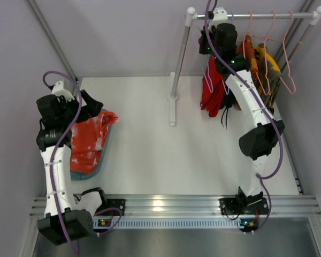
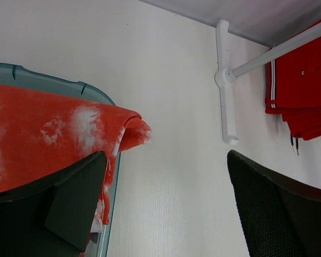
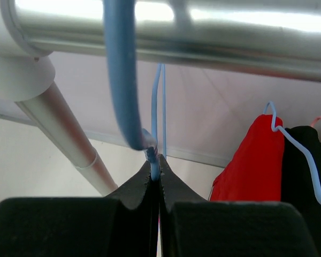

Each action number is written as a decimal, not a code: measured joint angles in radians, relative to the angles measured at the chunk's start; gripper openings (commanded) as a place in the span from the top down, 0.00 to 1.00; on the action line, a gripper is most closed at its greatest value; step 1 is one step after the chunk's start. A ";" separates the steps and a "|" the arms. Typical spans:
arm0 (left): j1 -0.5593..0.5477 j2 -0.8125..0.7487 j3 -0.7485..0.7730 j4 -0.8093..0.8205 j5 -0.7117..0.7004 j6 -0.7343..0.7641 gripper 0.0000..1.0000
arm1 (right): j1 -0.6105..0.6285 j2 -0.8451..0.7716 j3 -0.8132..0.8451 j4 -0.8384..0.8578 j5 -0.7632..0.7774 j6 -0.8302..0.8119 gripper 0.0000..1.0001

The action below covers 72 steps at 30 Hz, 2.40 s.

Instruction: Remove the trousers from the hanger

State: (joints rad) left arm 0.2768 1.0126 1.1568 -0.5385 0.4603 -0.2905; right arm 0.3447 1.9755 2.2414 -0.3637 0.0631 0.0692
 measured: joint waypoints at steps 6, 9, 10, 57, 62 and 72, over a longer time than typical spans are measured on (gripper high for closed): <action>0.000 -0.003 -0.008 -0.003 -0.009 0.002 0.01 | 0.000 0.033 0.020 0.027 0.000 0.000 1.00; 0.000 -0.005 -0.008 -0.002 -0.009 0.004 0.01 | 0.000 0.043 0.020 0.034 0.000 0.000 1.00; 0.000 -0.005 -0.008 -0.002 -0.009 0.004 0.01 | 0.000 0.047 0.020 0.035 0.000 0.000 1.00; -0.001 -0.021 -0.033 0.001 -0.007 0.008 0.02 | -0.153 -0.774 -0.623 -0.030 -0.116 0.092 0.52; -0.001 -0.023 -0.034 0.001 -0.005 0.003 0.01 | -0.237 -0.645 -0.596 -0.050 -0.248 0.160 0.54; -0.001 -0.031 -0.034 0.001 -0.008 0.004 0.01 | -0.287 -0.420 -0.458 -0.055 -0.434 0.230 0.56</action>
State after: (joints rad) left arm 0.2756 0.9817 1.1233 -0.5377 0.4522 -0.2867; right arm 0.0574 1.5551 1.7836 -0.4183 -0.3706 0.2993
